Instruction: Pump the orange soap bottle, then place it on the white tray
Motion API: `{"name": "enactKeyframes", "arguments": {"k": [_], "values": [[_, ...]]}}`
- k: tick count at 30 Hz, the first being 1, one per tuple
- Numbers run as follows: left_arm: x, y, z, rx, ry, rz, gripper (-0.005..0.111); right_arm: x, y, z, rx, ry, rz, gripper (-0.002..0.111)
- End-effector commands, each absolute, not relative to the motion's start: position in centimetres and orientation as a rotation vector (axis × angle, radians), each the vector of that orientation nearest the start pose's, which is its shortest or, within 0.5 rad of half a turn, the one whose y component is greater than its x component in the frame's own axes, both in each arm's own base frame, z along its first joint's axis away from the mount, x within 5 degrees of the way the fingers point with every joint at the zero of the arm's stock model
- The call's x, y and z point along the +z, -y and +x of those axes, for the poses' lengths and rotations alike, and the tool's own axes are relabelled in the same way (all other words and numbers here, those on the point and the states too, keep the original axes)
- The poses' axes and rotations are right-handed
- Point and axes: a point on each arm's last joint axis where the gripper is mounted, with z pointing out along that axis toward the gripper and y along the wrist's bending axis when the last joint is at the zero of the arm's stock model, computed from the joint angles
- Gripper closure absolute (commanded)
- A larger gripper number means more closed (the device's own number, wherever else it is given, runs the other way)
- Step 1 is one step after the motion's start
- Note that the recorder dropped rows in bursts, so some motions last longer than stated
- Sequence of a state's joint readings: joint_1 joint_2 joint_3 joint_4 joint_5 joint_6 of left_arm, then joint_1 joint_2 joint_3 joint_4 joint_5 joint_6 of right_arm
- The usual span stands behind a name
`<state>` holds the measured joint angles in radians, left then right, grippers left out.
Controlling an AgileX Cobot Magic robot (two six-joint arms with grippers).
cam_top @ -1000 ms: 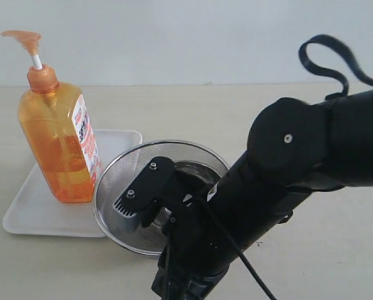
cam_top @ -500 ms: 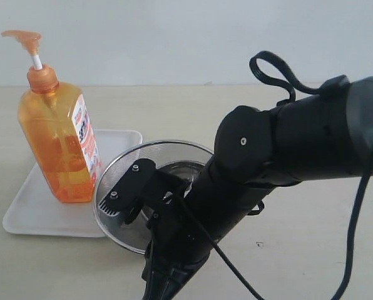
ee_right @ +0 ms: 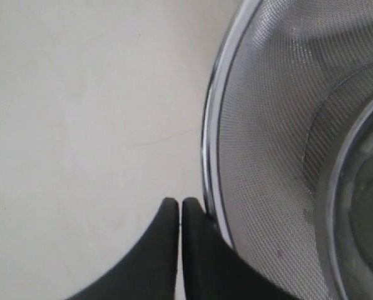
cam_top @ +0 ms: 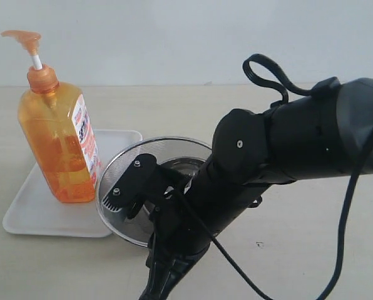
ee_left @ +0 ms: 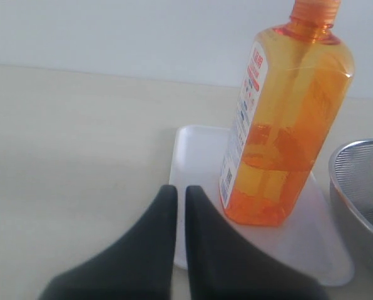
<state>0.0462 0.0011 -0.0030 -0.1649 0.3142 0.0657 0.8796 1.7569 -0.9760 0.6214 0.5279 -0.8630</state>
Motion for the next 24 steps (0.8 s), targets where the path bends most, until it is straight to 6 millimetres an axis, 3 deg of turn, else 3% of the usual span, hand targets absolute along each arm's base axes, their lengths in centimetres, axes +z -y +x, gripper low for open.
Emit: {"name": "enactKeyframes", "arguments": {"k": [1,24], "values": [[18.54,0.22,5.43,-0.09,-1.788,-0.101,0.102,17.25,-26.82,20.3,0.545,-2.237,-1.58,0.108],[18.54,0.22,5.43,-0.09,-1.788,-0.101,0.102,17.65,-27.14,21.24,0.485,-2.166,-1.52,0.108]]}}
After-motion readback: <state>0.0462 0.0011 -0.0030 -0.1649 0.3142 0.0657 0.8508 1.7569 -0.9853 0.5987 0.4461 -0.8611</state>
